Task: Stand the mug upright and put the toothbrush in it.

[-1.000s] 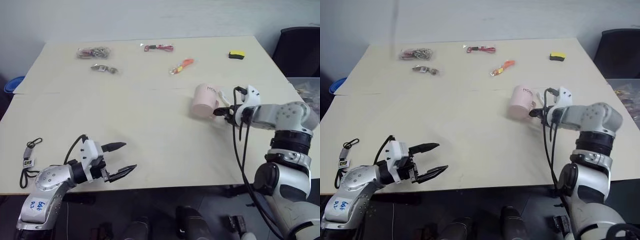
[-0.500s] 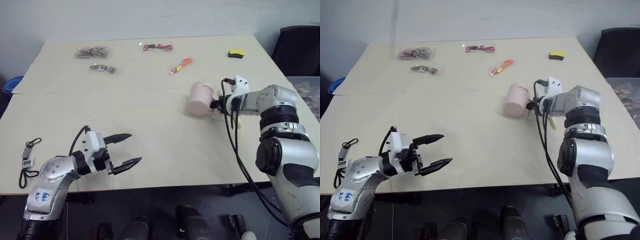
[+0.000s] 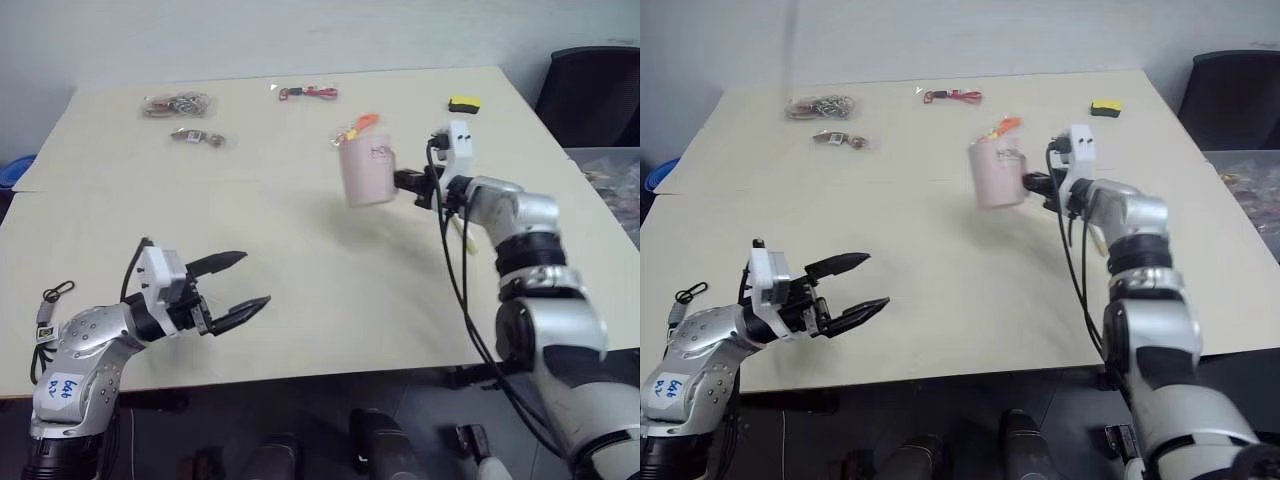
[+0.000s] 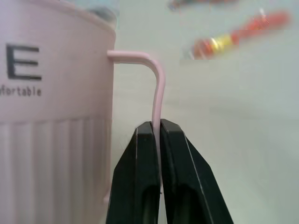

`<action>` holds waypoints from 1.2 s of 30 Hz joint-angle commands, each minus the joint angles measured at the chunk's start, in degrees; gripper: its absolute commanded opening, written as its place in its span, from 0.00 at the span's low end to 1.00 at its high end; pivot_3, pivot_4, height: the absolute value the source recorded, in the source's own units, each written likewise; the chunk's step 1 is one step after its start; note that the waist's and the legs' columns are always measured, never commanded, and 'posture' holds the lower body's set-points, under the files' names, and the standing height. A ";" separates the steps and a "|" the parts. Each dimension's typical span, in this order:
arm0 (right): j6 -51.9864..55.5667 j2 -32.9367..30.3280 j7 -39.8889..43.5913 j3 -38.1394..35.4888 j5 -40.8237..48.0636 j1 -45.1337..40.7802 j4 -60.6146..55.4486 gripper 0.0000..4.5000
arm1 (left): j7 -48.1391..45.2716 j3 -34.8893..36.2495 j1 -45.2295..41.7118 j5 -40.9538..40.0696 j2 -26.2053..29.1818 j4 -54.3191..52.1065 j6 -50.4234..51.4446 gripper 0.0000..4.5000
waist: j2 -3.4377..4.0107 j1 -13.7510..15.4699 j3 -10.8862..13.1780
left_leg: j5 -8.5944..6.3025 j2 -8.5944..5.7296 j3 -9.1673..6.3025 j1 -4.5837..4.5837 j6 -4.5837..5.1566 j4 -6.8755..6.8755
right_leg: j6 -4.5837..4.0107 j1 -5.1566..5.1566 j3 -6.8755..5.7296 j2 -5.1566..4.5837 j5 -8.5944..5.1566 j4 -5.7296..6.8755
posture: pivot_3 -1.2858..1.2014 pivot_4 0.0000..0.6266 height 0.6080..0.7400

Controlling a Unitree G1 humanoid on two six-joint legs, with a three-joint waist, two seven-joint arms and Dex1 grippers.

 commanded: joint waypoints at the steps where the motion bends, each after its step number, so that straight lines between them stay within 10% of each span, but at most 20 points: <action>1: -23.24 8.76 -1.09 3.65 -3.97 6.44 -0.83 0.01 | 1.45 3.57 1.51 0.09 -0.11 1.60 -1.67 1.00 | -0.03 -0.62 -0.03 | 0.00 0.01 -0.02 0.00 0.00 -0.01 | 0.00 0.00 -0.02 0.01 0.00 0.02 | 0.52 0.24 1.00; 8: -43.14 16.11 0.29 8.10 -9.41 11.10 12.88 0.01 | 3.32 4.89 2.19 0.12 -0.80 1.20 -2.94 1.00 | -0.01 -0.76 -0.02 | 0.00 -0.13 -0.10 0.01 0.00 0.13 | -0.08 0.05 -0.11 -0.09 0.02 0.11 | 0.52 0.24 1.00; 22: -30.97 -3.77 13.35 8.77 -6.66 22.75 -6.70 0.98 | 0.94 2.96 2.83 1.05 0.95 2.13 -2.87 1.00 | -0.01 0.36 -0.02 | -0.05 -0.20 -0.23 0.00 0.08 0.20 | -0.16 0.15 -0.14 -0.18 0.07 0.09 | 0.52 0.24 1.00; 29: -30.28 -22.29 16.57 -6.16 1.00 48.83 -26.01 1.00 | -3.44 4.40 5.29 0.94 3.52 3.38 -4.72 1.00 | 0.01 2.47 -0.03 | -0.10 -0.21 -0.10 -0.05 0.17 0.16 | -0.15 0.15 -0.03 -0.18 0.07 -0.20 | 0.52 0.24 1.00; 36: -27.24 -24.37 8.23 -19.55 3.88 64.56 -30.70 1.00 | -2.51 4.35 4.11 -0.30 4.09 1.62 -2.83 1.00 | 0.00 2.96 -0.05 | -0.10 -0.07 0.33 0.17 0.16 0.15 | -0.10 0.23 0.29 -0.04 0.10 -0.19 | 0.52 0.24 1.00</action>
